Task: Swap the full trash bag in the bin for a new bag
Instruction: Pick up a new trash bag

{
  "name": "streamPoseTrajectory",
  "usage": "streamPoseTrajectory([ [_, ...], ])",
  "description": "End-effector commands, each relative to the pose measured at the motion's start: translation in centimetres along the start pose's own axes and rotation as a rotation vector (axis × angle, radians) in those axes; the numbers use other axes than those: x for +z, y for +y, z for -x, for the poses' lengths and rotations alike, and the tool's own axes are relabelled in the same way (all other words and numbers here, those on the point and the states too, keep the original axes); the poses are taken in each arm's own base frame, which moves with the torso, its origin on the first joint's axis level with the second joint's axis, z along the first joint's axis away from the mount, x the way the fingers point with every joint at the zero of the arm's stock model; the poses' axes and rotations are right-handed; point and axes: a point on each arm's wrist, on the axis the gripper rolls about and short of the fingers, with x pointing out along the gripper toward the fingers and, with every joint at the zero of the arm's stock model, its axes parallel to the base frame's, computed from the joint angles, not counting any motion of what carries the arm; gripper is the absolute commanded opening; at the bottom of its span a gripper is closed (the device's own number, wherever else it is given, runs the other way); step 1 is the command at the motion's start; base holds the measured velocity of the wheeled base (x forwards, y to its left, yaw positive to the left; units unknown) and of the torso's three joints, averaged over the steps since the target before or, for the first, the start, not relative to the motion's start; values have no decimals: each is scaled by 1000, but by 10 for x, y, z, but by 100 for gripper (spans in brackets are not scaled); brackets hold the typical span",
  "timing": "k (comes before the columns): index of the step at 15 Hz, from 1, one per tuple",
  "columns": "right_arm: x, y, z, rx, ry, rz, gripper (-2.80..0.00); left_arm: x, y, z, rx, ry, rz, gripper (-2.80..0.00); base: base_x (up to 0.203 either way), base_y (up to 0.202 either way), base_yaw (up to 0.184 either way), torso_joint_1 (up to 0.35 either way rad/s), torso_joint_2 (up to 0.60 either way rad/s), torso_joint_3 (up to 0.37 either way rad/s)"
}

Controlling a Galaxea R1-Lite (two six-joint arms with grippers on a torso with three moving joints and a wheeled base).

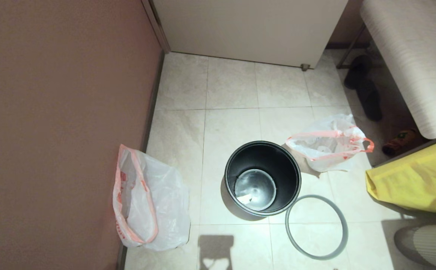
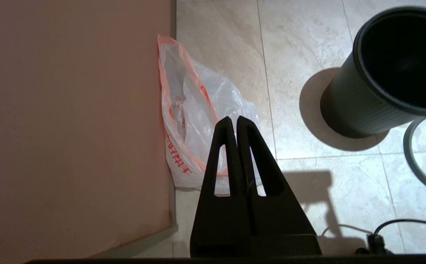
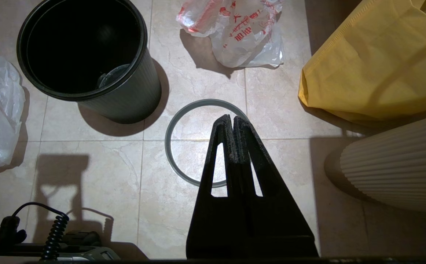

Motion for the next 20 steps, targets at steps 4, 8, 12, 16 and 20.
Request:
streamPoseTrajectory([
  [4,0,0,0,1,1,0,-280,66,4,-24,7,89,-9,-280,0,0,0,0,0,0],
  [8,0,0,0,1,1,0,-280,109,7,-71,38,210,-45,-280,0,0,0,0,0,0],
  [12,0,0,0,1,1,0,-280,119,8,-143,33,396,-49,-280,0,0,0,0,0,0],
  [16,0,0,0,1,1,0,-280,92,-12,-229,45,520,-65,-280,0,0,0,0,0,0],
  [20,0,0,0,1,1,0,-280,24,-51,-308,121,664,-132,-280,0,0,0,0,0,0],
])
